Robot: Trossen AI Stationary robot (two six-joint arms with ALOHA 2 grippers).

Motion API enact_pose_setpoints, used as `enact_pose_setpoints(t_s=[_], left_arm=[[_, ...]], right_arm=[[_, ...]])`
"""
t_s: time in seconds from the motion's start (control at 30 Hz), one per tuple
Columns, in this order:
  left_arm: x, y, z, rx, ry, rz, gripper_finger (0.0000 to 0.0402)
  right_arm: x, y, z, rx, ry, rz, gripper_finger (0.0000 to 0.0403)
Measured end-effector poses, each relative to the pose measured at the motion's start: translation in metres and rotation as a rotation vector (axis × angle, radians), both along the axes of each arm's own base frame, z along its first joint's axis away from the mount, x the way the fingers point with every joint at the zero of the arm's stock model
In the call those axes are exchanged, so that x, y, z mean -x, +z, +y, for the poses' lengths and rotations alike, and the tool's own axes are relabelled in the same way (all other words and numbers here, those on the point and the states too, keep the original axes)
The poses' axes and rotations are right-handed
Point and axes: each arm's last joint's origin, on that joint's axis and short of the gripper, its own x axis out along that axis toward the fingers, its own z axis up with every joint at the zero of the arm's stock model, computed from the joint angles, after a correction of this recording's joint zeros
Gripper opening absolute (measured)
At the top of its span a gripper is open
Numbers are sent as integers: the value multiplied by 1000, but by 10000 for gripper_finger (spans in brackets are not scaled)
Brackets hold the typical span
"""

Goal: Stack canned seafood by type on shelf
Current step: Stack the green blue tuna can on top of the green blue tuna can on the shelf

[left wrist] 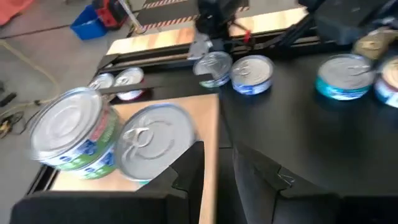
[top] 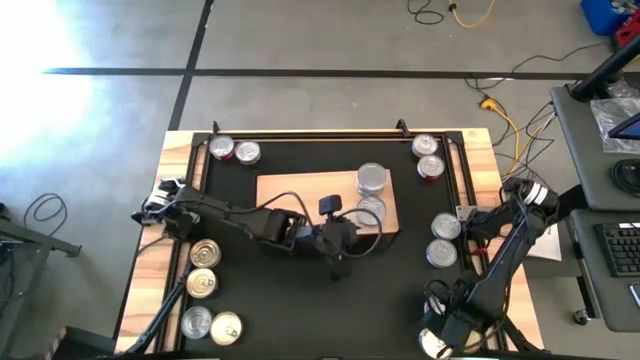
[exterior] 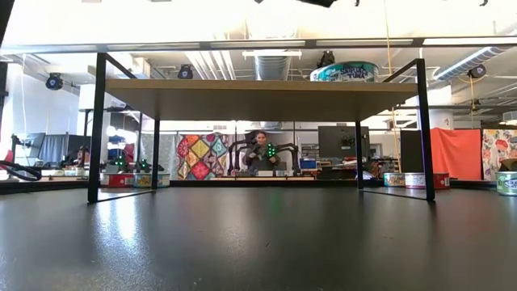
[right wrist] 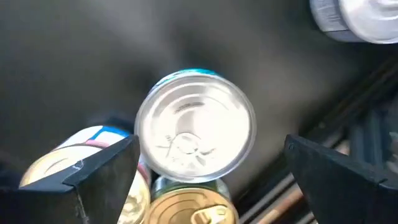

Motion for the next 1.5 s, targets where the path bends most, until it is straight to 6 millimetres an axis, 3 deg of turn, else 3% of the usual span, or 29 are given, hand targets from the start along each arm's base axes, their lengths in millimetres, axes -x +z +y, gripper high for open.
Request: enact_pose_setpoints(t_s=[0.2, 0.4, 0.57, 0.8, 0.93, 1.17, 1.5], left_arm=[[21, 2, -19, 12, -27, 88, 71], [38, -5, -37, 30, 4, 157, 71], [58, -14, -63, 58, 60, 200, 71], [101, -31, -105, 28, 129, 254, 71], [122, -48, -120, 40, 197, 239, 71], [148, -81, -132, 138, 294, 226, 71], [155, -98, -136, 198, 331, 199, 71]], right_arm=[[-1, -7, 7, 6, -147, 64, 388], [7, -15, -7, 63, -287, 68, 371], [10, -29, -10, 77, -298, 109, 302], [0, -40, 5, 44, -308, 94, 174], [-8, -47, 10, -1, -312, 78, 122], [-46, -48, 6, -87, -253, -81, 73], [-118, -45, -46, -67, -89, -340, 84]])
